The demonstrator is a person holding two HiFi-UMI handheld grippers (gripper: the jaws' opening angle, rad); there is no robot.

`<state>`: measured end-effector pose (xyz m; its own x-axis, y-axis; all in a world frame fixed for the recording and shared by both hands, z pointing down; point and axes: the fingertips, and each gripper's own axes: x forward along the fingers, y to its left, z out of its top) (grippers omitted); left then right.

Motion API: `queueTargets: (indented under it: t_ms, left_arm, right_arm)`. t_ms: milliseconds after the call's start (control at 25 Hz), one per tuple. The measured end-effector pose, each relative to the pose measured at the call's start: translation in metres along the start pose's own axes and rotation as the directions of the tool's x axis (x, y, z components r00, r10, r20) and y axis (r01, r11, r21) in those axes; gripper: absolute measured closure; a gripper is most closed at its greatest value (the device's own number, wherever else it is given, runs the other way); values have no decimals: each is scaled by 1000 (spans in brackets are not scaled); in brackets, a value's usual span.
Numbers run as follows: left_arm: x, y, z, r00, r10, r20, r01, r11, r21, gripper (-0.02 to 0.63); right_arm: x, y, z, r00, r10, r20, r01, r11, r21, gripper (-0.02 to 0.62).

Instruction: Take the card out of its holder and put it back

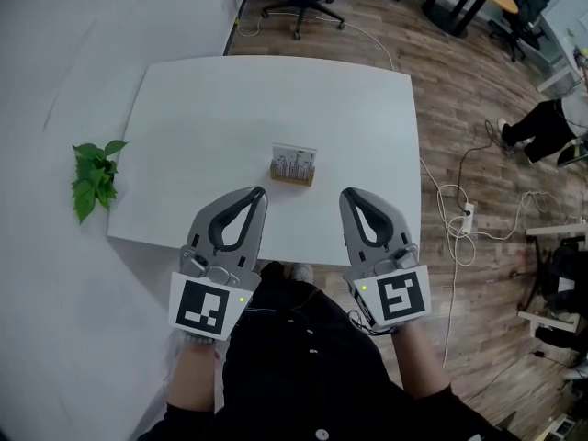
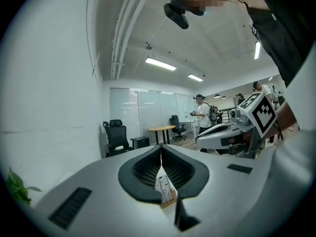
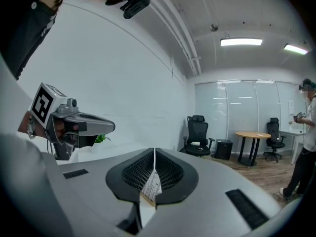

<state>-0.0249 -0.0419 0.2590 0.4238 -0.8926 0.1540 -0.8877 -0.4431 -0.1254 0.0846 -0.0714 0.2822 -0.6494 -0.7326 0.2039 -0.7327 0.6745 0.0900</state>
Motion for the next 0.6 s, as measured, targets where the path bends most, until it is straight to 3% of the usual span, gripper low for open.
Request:
queueTargets:
  t_ms: [600]
  left_arm:
    - [44, 39, -44, 997, -62, -55, 60, 998, -28, 591]
  right_arm:
    - [55, -16, -35, 993, -54, -104, 54, 999, -8, 551]
